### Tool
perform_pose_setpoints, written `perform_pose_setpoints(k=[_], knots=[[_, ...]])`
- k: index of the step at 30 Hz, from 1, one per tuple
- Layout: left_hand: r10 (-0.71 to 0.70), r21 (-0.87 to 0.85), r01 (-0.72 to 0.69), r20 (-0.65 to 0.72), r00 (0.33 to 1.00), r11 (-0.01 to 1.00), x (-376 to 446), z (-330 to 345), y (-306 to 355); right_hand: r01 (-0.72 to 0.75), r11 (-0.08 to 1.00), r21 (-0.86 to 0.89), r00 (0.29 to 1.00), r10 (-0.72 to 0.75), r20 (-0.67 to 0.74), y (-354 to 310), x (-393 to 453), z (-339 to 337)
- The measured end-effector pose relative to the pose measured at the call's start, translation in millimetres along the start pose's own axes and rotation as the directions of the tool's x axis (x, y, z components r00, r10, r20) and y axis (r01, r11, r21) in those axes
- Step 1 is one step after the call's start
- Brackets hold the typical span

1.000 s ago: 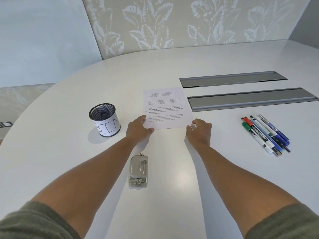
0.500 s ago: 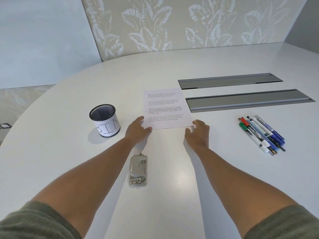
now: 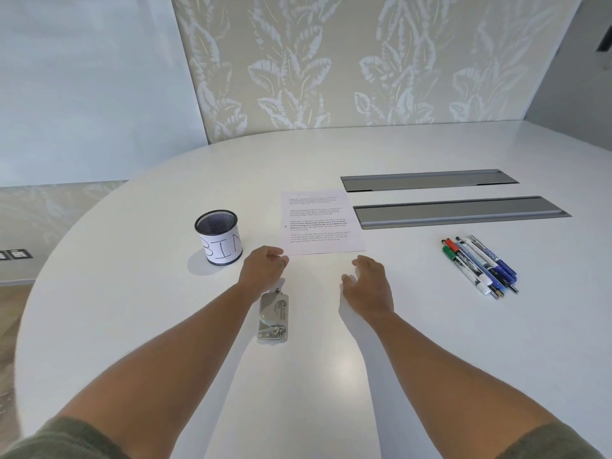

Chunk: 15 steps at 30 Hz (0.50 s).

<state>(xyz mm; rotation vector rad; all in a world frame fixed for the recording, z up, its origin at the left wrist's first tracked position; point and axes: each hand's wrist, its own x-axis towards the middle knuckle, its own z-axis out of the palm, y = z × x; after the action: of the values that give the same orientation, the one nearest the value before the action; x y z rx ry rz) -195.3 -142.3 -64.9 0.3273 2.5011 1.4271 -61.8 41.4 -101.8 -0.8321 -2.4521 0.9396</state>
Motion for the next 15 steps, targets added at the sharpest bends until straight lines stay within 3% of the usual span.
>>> perform_pose_setpoints(k=[5,11,15], knots=[[-0.046,-0.005,0.046,-0.008,0.999,0.999,-23.5,-14.7,-5.7,0.061,0.998,-0.032,0.998,-0.061,0.023,-10.5,-29.7,1.2],[-0.13,0.133,0.136,-0.054,0.99,0.982,-50.3,-30.1,-11.0,0.189,0.973,-0.136,0.981,-0.18,0.074,-22.0,-55.9,6.2],[-0.228,0.178,0.226,-0.006,0.974,0.958,-64.3,-36.3,-13.1,0.23,0.954,-0.194,0.969,-0.205,0.137,-25.1,-70.4,12.4]])
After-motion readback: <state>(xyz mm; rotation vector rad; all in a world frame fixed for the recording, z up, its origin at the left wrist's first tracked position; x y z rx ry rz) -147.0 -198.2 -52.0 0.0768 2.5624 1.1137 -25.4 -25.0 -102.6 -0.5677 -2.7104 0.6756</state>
